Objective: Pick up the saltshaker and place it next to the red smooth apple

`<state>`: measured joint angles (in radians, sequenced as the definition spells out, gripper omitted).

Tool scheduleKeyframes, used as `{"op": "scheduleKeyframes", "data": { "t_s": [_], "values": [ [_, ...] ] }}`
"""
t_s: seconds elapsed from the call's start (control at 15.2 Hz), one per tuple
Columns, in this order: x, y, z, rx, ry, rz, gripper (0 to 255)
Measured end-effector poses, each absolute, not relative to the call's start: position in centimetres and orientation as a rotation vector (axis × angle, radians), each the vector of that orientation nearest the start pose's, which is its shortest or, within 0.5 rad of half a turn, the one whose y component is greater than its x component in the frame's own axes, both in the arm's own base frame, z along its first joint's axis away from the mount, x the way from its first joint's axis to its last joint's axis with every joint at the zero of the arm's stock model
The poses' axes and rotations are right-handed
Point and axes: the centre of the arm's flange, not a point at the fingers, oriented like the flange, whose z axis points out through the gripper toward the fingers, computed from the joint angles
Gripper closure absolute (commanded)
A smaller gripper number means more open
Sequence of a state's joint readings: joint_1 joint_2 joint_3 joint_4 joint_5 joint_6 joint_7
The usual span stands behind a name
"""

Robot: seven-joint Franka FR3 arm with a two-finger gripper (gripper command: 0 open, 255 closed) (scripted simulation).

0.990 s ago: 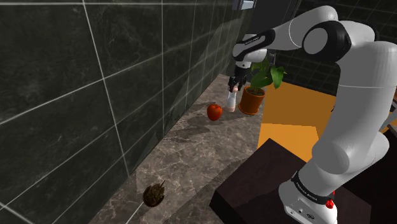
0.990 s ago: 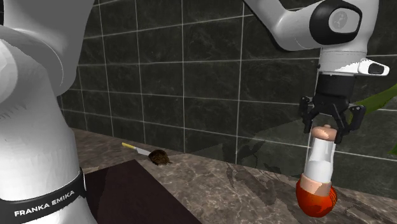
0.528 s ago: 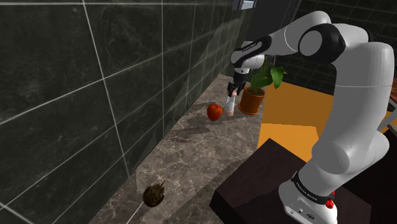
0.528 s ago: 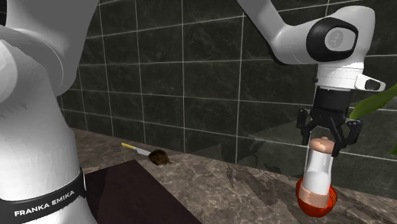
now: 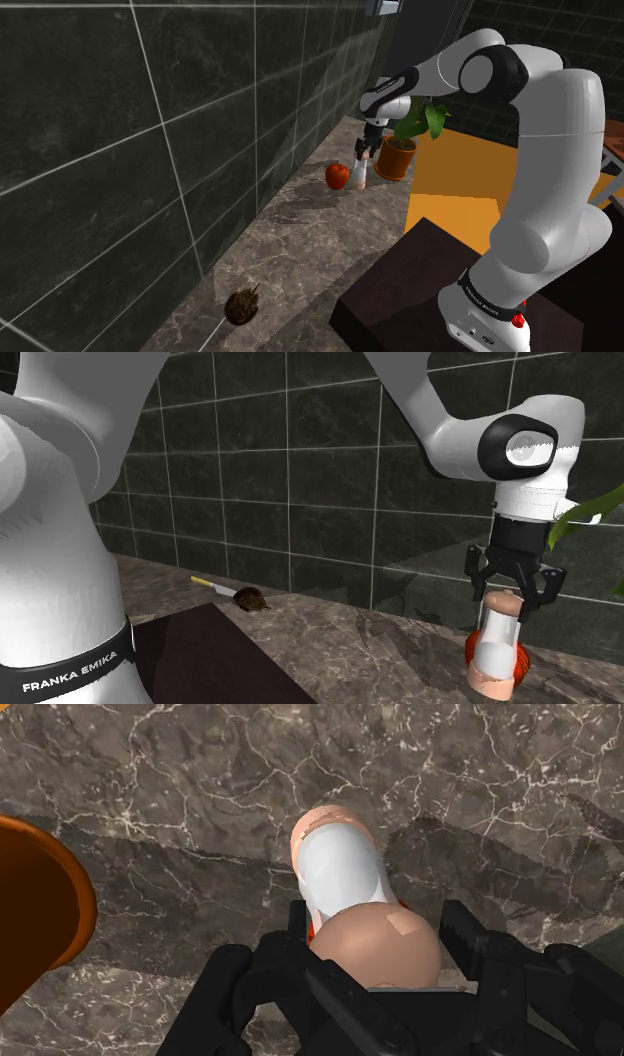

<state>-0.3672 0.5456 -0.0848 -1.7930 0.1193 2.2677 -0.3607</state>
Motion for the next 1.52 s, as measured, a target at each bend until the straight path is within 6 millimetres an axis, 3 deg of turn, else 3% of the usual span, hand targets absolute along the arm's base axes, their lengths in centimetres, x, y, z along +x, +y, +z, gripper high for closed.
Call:
{"op": "scheduleKeyframes", "data": {
  "t_s": [0.79, 1.25, 1.32, 1.52],
  "values": [
    [58.6, -27.6, 17.8, -3.063, 0.246, 0.069, 255],
    [58.6, -27.6, 17.4, -3.063, 0.246, 0.068, 255],
    [58.6, -27.6, 17.4, -3.063, 0.246, 0.068, 0],
    [58.6, -27.6, 17.4, -3.064, 0.246, 0.068, 0]
  ]
}}
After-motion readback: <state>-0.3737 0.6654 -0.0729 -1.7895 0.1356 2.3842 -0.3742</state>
